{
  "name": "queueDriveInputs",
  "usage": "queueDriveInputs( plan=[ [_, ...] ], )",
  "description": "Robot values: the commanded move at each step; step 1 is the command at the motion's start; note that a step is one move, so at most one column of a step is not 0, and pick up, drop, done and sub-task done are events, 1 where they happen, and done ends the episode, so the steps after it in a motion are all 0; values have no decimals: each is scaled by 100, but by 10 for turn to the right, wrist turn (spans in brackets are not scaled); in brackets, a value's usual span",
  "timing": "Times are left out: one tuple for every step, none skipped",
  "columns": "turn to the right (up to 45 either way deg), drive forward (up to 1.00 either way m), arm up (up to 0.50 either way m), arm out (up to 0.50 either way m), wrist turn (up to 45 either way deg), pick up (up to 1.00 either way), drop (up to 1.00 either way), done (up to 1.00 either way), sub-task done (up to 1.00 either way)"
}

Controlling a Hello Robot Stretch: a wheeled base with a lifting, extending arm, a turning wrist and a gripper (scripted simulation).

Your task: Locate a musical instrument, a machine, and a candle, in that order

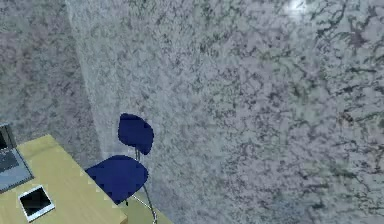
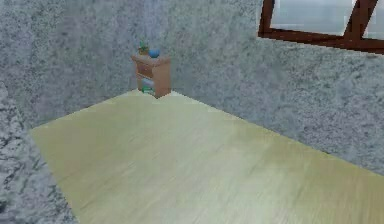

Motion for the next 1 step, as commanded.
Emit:
queueDriveInputs(
  plan=[
    [450, 0, 0, 0, 0, 0, 0, 0, 0]
  ],
)
